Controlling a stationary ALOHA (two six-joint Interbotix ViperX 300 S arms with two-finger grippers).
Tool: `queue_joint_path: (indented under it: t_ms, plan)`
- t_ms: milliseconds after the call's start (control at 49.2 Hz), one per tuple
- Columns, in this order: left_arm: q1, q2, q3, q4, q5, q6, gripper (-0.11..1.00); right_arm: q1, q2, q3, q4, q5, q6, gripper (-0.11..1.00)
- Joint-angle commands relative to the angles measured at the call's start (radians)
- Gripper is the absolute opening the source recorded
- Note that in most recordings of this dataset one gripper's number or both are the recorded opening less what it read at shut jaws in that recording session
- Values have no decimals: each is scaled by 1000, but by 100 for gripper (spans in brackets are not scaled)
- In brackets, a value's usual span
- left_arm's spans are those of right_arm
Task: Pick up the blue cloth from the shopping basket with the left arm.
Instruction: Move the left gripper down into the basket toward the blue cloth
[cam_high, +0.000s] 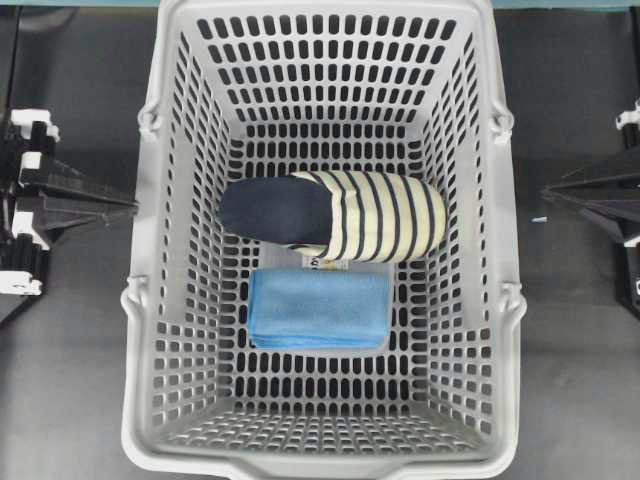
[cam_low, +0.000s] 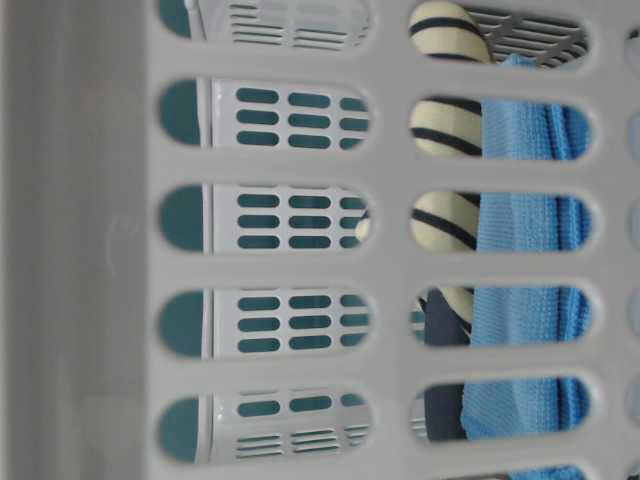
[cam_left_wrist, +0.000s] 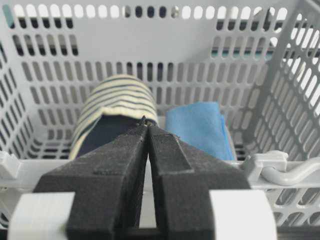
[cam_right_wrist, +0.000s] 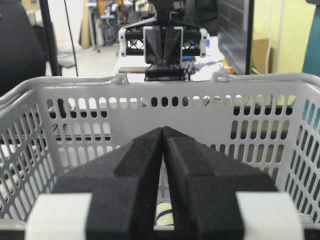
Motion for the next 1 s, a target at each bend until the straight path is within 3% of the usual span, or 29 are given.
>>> queue_joint_path:
  t_ms: [0,81,346,427,590,651,895,976]
  plan:
    - [-12,11,-86,40,35,-29,6,0,11,-21,5,-6,8,1]
    - [-14,44,-167,40,133,-54,0,0,11,-21,12,-2,12,1]
    - [-40,264,-465,40,532,-61,0,-3,5,-31,12,101,71,4]
    - [-49,339,-532,40,614,-61,0,-3,-5,-32,12,127,75,21]
    - [-61,479,-638,41,749,-71,0,-3,-17,-35,14,155,72,70]
    - [-75,540,-686,41,793,-64,0,-6,-17,-34,12,161,72,80]
    - [-104,741,-842,41,897,-54,2,-9,-17,-32,12,169,72,75]
    - [-109,799,-884,40,923,-61,17,-9,-17,-32,12,169,72,75]
